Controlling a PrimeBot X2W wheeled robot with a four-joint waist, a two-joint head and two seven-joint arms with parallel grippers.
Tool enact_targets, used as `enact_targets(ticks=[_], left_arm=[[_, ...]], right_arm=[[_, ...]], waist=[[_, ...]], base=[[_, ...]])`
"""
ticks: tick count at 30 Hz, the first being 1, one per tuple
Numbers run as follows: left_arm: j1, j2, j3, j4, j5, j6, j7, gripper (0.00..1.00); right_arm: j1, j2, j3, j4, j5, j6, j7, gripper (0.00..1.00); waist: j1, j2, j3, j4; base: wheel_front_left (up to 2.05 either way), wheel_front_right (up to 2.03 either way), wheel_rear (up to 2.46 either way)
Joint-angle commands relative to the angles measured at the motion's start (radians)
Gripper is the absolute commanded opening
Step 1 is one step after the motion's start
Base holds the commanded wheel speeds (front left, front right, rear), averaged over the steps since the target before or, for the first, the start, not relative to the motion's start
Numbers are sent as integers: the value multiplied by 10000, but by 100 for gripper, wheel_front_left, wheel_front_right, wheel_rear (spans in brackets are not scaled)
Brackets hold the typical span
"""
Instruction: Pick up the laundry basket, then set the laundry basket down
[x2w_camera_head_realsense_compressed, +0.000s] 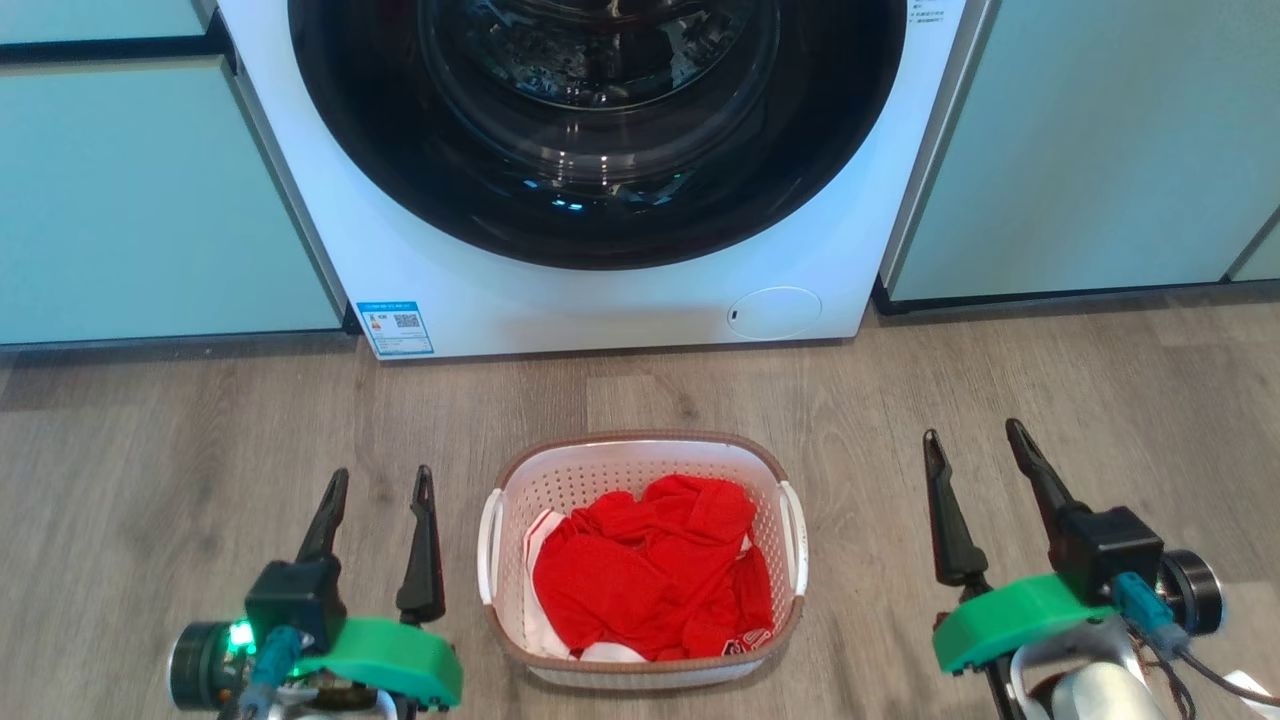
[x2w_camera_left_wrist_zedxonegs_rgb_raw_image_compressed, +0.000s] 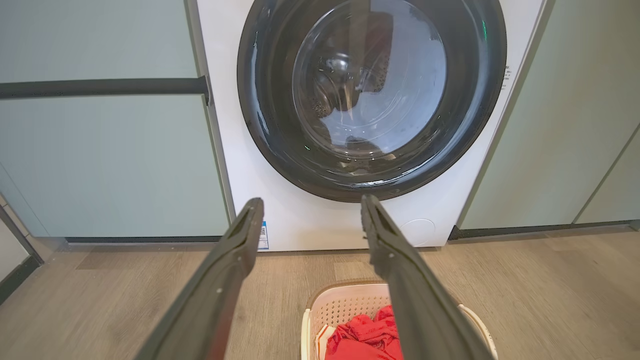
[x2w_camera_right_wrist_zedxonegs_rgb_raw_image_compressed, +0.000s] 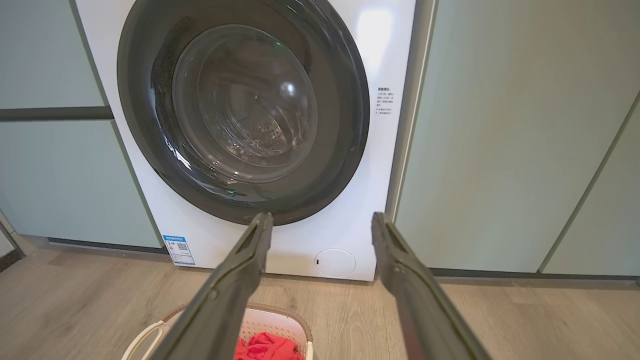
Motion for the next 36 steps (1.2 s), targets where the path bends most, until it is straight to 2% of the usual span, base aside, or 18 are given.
enact_targets(ticks=[1,4,36], left_arm=[[-236,-46,268,-420,349,18,-183,100],[-214,-83,250,-456,823,4,-301,100],[-201,-259,469,-247,1025,-194,-302,100]], right_arm=[[-236,-116,279,-447,-355,24,-170,100],[-214,-121,363,-537,-848,25,-287,100],[-232,-121,262,-481,-834,25,-289,100]], waist=[[0,0,-6,-3],[0,0,-16,-13],[0,0,93,-16]], base=[[0,0,0],[0,0,0],[0,0,0]])
